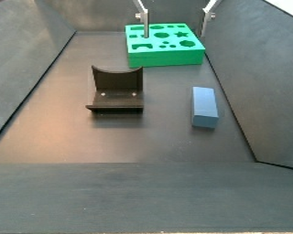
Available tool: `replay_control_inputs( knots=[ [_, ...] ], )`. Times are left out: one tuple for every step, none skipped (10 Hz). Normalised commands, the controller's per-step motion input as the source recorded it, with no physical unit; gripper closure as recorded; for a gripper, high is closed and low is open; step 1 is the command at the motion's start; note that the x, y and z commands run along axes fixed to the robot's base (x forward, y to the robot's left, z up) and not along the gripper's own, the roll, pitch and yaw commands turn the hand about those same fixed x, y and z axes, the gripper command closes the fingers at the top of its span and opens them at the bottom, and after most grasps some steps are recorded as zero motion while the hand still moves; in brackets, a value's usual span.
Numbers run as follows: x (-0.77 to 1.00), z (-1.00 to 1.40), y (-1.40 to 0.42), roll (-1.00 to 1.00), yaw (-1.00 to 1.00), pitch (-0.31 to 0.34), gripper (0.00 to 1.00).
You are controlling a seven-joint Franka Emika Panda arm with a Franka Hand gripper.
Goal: Pick up the rectangle object. Move up. Place the rectangle object on the fixture. Regrasp the rectangle object. Move to above the board. Insert the rectangle object.
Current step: Pick up the rectangle object.
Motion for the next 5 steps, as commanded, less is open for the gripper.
replay_control_inputs(
  knots=[
    [-0.11, -0.35, -0.03, 0.04, -0.04, -0.109, 0.00],
    [-0.14, -0.69, -0.02, 0.10, -0.07, -0.184, 0.00],
    [-0.14, -0.76, 0.00, 0.08, -0.05, -0.170, 0.00],
    [-0.21, -0.74, 0.00, 0.07, 0.00, -0.181, 0.00],
    [-0.30, -0.82, 0.04, 0.06, 0.00, -0.199, 0.00]
  ],
)
